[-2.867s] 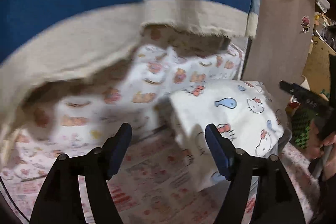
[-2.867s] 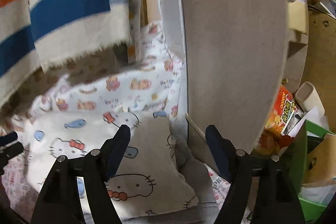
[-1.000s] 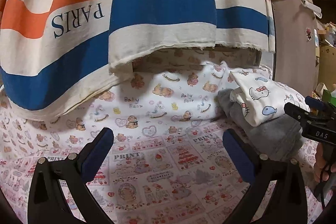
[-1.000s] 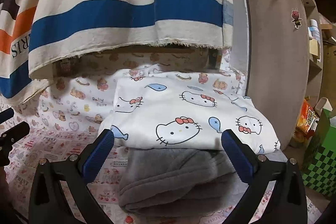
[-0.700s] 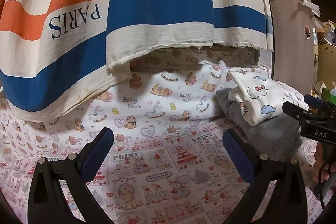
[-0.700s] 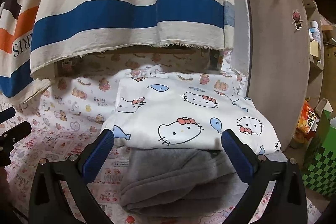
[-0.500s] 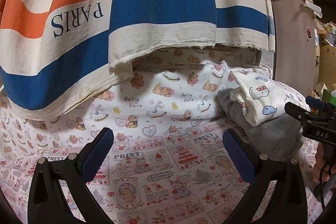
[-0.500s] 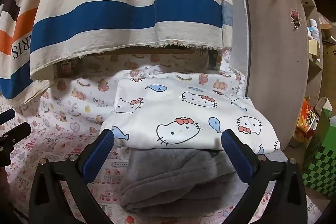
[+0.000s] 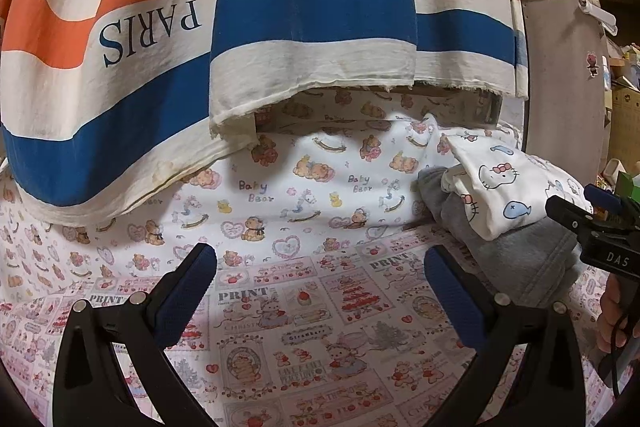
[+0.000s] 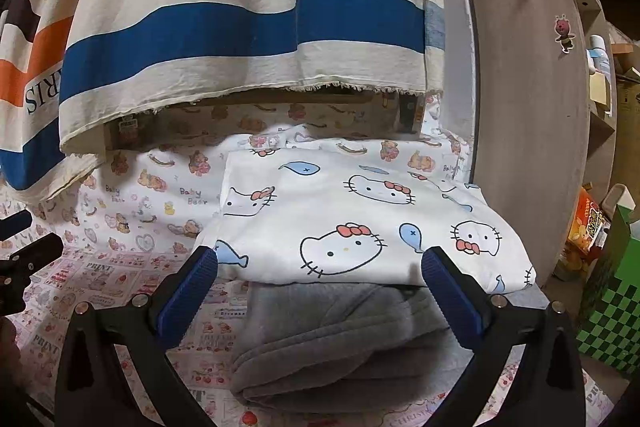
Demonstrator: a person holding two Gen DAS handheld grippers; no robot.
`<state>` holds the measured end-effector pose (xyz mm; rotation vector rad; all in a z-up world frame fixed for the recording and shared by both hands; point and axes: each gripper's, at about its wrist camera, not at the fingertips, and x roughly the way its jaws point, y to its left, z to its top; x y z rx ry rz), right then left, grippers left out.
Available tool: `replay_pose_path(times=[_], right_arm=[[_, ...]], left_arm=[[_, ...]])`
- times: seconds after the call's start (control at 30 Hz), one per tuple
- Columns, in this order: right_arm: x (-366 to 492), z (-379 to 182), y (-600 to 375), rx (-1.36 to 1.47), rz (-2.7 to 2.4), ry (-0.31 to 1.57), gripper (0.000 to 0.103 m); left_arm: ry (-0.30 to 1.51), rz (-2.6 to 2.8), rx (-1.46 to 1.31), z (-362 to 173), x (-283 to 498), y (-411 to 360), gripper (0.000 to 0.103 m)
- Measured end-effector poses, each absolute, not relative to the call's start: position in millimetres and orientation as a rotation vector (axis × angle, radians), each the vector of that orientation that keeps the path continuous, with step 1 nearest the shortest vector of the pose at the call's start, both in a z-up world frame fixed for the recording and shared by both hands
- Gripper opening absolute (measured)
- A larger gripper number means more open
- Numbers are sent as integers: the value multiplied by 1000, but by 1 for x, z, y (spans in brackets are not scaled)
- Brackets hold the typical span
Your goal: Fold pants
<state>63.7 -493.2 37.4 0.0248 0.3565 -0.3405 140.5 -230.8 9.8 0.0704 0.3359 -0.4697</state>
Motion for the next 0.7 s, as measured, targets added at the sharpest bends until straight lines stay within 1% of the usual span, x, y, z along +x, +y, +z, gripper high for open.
replay_pose_path(times=[0.7], right_arm=[[65, 37, -491, 21, -324, 358, 102]], left_arm=[[334, -471, 76, 10, 140, -232, 103]])
